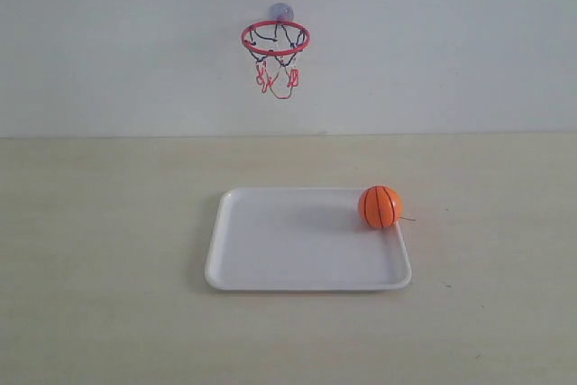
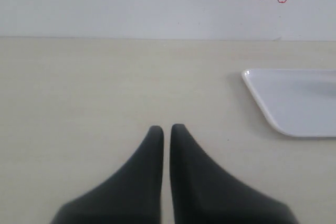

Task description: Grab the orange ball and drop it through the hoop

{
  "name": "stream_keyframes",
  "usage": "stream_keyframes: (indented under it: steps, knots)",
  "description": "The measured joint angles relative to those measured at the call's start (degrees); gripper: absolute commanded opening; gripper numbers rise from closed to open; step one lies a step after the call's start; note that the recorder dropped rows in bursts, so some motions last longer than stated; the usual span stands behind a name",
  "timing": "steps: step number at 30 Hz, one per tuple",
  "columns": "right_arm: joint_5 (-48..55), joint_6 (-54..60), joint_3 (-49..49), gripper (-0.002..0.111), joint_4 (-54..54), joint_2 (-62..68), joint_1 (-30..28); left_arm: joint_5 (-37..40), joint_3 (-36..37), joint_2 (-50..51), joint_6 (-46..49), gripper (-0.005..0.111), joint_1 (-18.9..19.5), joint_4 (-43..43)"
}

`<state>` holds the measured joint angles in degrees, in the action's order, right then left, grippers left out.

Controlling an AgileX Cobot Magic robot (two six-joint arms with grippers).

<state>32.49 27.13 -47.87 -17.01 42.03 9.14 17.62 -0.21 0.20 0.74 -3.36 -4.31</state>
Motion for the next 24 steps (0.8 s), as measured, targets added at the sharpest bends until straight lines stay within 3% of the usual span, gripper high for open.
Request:
stream_keyframes:
  steps: [14,21,24]
  knots:
    - [-1.92,-0.27,0.00,0.000,-3.00,6.04,0.00,0.00,0.00,0.00,0.00,0.004,0.00,0.00]
    - [-10.76,-0.47,0.00,0.000,-3.13,6.25,0.00,0.00,0.00,0.00,0.00,0.004,0.00,0.00]
    - [-17.99,-5.55,0.00,0.000,-3.13,7.38,0.00,0.00,0.00,0.00,0.00,0.004,0.00,0.00]
